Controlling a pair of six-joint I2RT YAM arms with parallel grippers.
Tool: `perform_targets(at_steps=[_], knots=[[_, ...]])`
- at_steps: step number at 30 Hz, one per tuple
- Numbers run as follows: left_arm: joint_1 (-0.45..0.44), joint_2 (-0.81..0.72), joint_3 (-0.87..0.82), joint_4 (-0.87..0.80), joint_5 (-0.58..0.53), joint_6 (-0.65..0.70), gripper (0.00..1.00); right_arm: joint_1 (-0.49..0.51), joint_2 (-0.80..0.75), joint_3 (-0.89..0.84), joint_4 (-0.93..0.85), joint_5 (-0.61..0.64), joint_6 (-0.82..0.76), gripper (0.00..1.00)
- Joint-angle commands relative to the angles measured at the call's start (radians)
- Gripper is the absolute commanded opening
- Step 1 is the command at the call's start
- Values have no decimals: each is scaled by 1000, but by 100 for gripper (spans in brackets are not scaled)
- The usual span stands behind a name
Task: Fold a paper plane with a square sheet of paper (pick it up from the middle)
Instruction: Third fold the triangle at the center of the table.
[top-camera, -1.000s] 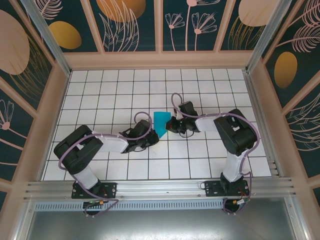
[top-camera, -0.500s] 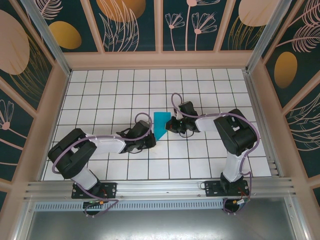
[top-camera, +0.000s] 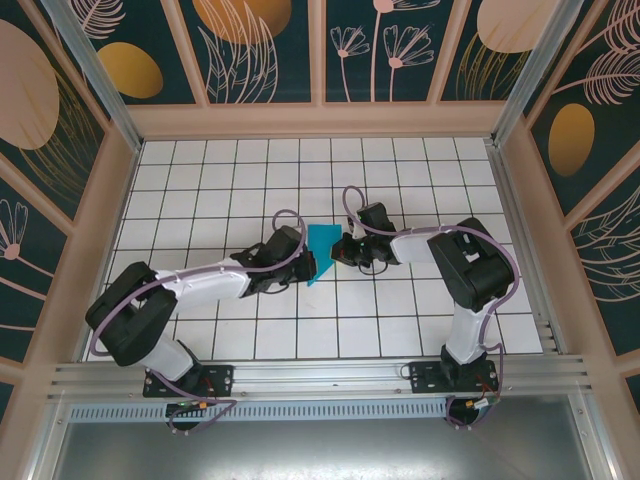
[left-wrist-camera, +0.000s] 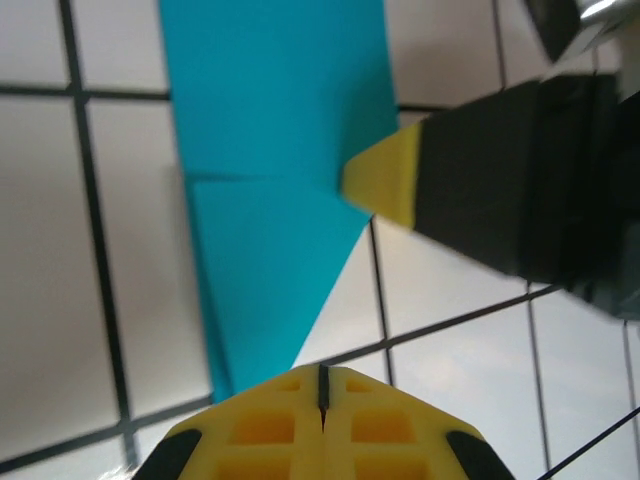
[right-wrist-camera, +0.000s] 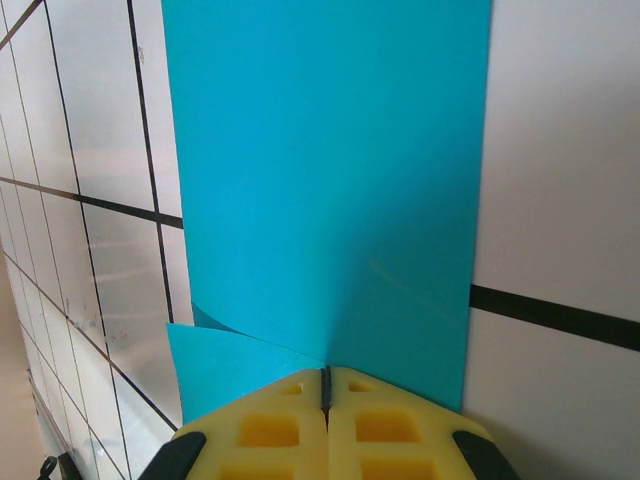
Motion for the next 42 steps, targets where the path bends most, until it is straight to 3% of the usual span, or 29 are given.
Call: perform_targets(at_steps=[1,16,28,37,42], knots=[[-3,80,44,52,17,13,0,1,103,-56,-160,155,-12,0],[-4,229,-1,103,78,54,0,1,109,-51,-182,157,-24,0],[-4,114,-134,1,131,92,0,-3,119,-46,-195,164,-32,0],[-4,7,-105,-85,83,106,0,-7,116,-46,-196,160,-32,0],[-4,-73,-91,39,41,31,0,-7,113,-46,-193,156,-26,0]])
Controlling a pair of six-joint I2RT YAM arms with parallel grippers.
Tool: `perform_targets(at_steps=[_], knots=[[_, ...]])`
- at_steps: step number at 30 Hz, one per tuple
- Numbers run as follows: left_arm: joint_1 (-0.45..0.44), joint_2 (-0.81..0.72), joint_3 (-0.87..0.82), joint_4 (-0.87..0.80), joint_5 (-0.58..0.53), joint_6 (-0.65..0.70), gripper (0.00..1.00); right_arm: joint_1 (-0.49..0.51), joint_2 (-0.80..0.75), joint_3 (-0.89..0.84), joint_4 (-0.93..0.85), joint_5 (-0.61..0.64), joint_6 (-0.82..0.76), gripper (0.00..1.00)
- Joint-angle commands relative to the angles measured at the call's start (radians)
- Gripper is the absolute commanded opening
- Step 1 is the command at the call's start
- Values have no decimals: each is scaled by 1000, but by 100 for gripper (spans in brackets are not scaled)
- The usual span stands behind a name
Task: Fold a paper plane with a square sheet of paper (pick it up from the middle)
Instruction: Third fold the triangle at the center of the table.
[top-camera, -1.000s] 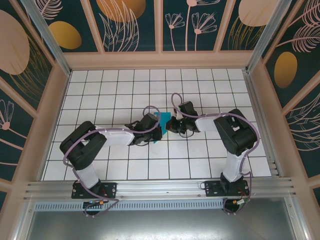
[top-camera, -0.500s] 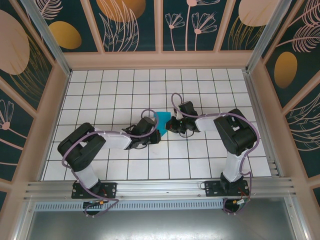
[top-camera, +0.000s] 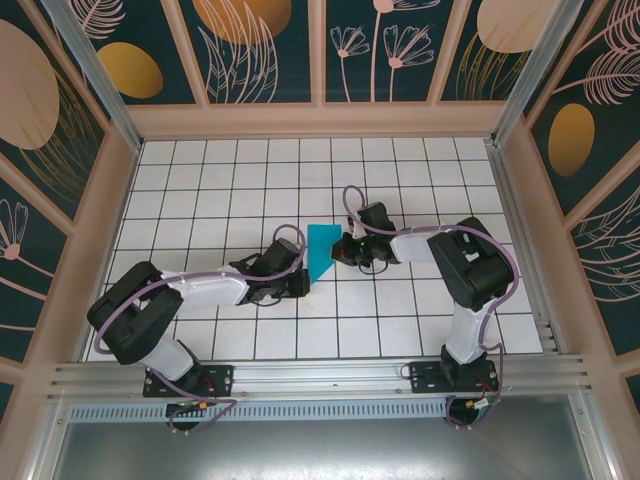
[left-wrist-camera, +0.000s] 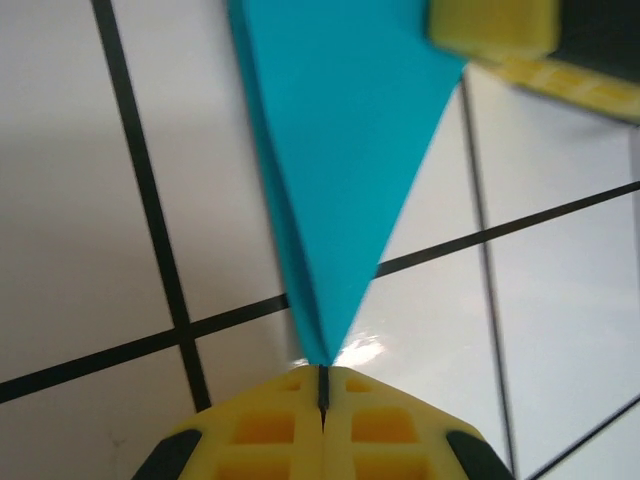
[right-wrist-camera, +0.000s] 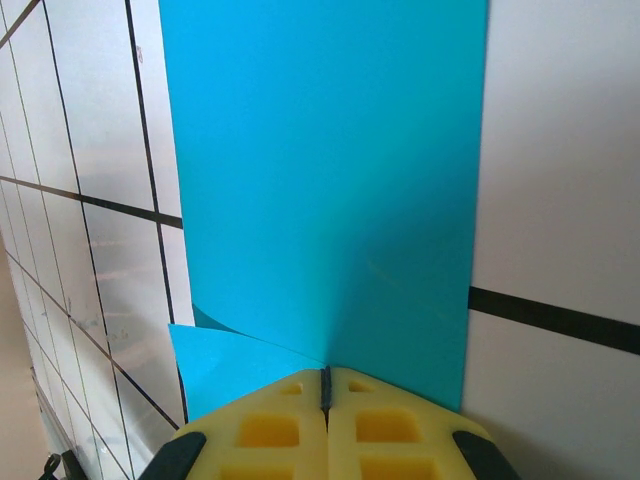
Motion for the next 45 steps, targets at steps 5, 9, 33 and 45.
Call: perform_targets(at_steps=[5,9,33,45], knots=[[-6,19,47,125,-35,-127,0,-1,89,-62,-175,162,-4,0],[-6,90,71,134,-15,-146,0,-1,53,-89,-162,166,28,0],[-5,162,77,28,-45,-145,0,66,-152,-48,-11,82,25,0],[-6,105,79,83,-35,-165,0,97,-59,-29,-28,83,32,0]])
